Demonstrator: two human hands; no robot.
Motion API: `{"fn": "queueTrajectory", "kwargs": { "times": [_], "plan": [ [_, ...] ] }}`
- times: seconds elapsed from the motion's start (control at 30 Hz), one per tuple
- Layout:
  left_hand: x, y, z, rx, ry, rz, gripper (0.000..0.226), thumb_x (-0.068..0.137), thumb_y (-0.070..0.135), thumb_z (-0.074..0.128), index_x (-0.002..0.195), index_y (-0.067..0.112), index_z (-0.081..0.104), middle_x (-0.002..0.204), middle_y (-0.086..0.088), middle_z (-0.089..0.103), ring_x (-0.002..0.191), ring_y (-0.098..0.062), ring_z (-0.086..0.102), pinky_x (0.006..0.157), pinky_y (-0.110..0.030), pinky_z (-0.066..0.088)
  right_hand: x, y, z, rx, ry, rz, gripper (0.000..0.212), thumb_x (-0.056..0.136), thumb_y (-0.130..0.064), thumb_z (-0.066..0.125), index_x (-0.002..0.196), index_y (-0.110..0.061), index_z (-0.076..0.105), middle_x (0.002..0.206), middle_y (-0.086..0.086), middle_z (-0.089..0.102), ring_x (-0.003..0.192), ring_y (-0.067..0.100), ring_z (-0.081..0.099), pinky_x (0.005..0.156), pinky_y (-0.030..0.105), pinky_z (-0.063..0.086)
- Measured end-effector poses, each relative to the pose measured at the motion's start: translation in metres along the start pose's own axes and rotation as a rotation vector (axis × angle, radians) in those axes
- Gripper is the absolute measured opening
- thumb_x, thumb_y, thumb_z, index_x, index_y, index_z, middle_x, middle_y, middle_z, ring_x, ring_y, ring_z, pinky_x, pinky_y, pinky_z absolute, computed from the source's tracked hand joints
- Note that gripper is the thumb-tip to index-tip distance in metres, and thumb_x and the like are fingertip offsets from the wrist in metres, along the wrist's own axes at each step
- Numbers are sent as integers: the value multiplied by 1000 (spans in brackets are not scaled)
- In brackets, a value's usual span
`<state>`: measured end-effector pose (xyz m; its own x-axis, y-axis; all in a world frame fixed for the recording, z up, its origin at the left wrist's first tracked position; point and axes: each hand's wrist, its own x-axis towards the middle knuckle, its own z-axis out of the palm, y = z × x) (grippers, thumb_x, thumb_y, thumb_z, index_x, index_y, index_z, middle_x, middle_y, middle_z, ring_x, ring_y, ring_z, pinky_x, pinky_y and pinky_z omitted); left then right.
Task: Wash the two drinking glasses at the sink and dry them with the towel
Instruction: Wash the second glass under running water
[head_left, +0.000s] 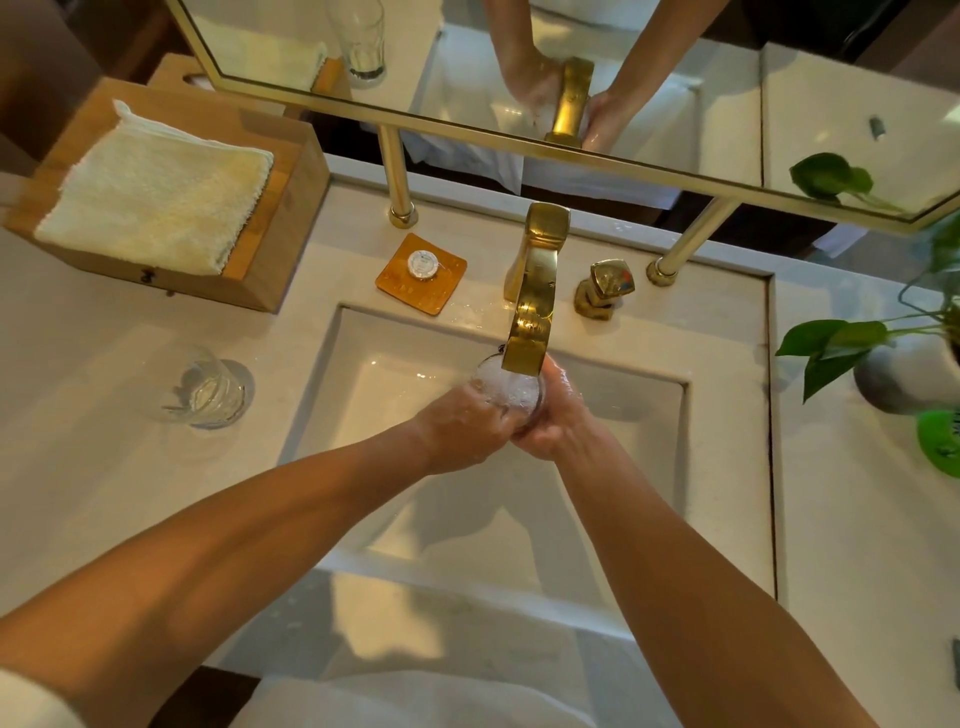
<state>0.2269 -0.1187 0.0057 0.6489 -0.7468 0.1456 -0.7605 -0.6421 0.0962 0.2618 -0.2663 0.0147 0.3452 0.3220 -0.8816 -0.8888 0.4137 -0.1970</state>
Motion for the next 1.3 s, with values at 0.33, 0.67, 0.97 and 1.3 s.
{"fn": "queueTrajectory", "kwargs": {
  "times": [0.33, 0.67, 0.97, 1.3],
  "plan": [
    [10, 1, -14, -73, 82, -14, 17, 88, 2, 56, 99, 14, 58, 87, -5, 58, 77, -19, 53, 82, -31, 50, 5, 3, -1, 82, -71, -137, 55, 68, -45, 74, 108, -8, 70, 106, 15, 71, 104, 29, 68, 99, 40, 52],
    [-1, 13, 6, -71, -236, -88, 42, 74, 9, 65, 116, 3, 66, 118, -16, 62, 111, -41, 58, 96, -53, 52, 12, 14, -21, 94, -179, -179, 65, 46, -32, 88, 101, -4, 66, 93, 13, 63, 79, 22, 63, 75, 31, 54],
    [11, 13, -12, -158, -114, -173, 21, 79, 0, 61, 99, 7, 65, 97, -12, 61, 89, -27, 57, 81, -42, 53, 12, 10, -4, 119, -7, -68, 50, 90, -52, 63, 104, -4, 72, 88, 14, 74, 81, 25, 72, 71, 37, 58],
    [13, 14, -5, -47, -176, -178, 27, 75, 15, 66, 102, 16, 65, 101, -4, 62, 95, -24, 59, 92, -40, 44, 14, 4, -3, 180, 0, 20, 49, 89, -51, 63, 93, -3, 75, 86, 12, 75, 79, 25, 73, 77, 36, 61]
  ]
}}
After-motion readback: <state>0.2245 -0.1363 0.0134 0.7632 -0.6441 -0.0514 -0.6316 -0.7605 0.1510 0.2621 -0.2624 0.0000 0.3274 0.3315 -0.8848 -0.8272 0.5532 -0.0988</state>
